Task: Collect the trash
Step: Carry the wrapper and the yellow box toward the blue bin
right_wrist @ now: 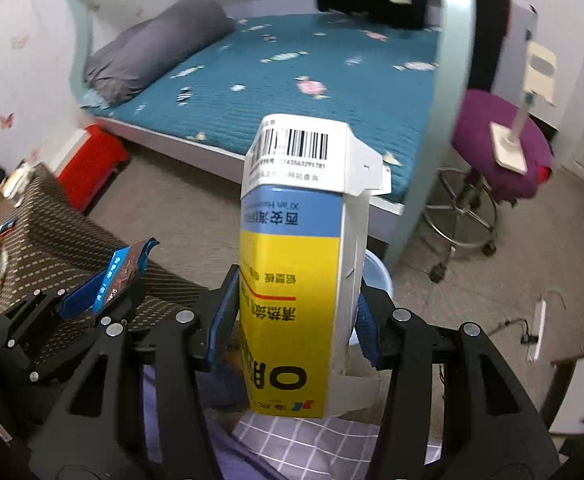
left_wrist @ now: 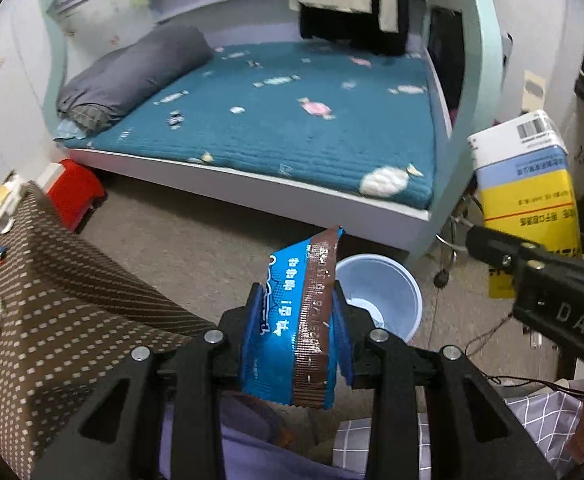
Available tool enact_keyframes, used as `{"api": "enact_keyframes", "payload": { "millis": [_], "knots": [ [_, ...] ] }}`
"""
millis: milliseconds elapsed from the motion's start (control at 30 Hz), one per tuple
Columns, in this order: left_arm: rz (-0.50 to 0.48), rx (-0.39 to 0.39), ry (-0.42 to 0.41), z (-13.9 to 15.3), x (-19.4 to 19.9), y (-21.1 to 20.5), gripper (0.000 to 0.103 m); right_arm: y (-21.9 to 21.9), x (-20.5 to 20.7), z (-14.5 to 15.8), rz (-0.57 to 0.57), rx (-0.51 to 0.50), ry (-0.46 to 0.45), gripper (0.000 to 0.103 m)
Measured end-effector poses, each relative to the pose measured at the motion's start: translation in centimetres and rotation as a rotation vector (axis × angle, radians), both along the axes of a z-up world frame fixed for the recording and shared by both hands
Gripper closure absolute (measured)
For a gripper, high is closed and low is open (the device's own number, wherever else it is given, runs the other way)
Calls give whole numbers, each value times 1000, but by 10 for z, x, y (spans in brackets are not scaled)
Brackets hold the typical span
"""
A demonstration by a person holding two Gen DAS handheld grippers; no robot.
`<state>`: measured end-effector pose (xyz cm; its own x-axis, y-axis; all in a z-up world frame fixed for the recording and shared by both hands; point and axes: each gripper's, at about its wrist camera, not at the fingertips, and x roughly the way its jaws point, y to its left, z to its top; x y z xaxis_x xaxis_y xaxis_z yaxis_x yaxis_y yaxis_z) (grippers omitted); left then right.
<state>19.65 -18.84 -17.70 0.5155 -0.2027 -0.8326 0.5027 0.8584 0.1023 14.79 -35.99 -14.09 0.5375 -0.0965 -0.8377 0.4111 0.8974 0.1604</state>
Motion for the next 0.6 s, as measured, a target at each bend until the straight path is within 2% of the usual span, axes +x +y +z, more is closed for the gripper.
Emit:
{"api": "enact_keyframes", "payload": {
  "millis": [233,300,333,367,400,500,600],
  "knots": [
    [-74,45,48,-21,6,-40,71,-30,-10,-19,-96,13,54,52],
    [-91,44,61,-23,8,-50,67,-39,-13,-23,-128,19,64,52],
    [-91,42,70,-24,9,-53,62,-41,-14,-24,-138,18,67,52],
    [-83,39,92,-25,13,-56,37,-43,-15,-24,-153,12,72,52],
    [-80,21,108,-25,15,-57,23,-45,-15,-25,-164,7,75,52],
    [-81,-10,95,-24,17,-55,23,-51,-18,-25,-182,7,75,52],
    [-59,24,70,-25,20,-48,23,-51,-15,-27,-175,4,80,52]
  ]
}}
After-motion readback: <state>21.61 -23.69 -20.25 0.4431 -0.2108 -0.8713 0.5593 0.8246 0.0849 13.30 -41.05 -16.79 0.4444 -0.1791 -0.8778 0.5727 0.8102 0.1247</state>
